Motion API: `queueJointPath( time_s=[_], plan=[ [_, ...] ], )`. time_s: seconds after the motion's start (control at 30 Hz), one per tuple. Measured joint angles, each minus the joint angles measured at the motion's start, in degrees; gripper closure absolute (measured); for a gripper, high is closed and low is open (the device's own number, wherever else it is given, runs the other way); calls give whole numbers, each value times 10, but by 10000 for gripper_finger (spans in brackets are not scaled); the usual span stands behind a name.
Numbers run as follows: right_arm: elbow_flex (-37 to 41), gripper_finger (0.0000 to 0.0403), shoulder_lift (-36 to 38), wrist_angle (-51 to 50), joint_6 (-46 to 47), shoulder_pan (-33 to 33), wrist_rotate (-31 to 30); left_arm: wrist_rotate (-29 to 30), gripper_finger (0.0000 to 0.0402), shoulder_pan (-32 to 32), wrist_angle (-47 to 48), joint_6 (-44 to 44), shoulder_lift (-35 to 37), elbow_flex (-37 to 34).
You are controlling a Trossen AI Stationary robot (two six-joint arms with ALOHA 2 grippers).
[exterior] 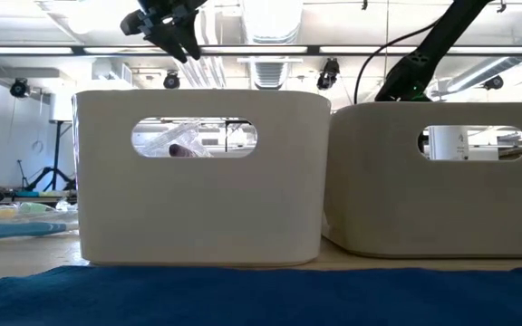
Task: Pick & Place Toothbrushes
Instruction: Put the violet toothbrush into the white bin
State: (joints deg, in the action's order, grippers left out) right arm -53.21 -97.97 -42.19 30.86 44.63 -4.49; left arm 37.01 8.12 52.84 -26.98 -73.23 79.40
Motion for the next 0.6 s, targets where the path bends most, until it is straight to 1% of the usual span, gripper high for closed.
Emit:
queueJointPath(
  time_s=[0.1, 0.27, 0.43, 0.6],
  plan=[
    [-1, 389, 1, -3, -14, 0, -5, 0, 213, 0, 1, 0, 0, 0],
    [-9, 389, 16, -29, -26, 2, -17, 0, 213, 0, 7, 0, 0, 0],
    [-26, 392, 73, -60, -34, 3, -21, -2, 213, 0, 13, 0, 0, 0],
    [-33, 391, 162, -59, -41, 3, -21, -20, 213, 0, 14, 0, 0, 0]
  ],
)
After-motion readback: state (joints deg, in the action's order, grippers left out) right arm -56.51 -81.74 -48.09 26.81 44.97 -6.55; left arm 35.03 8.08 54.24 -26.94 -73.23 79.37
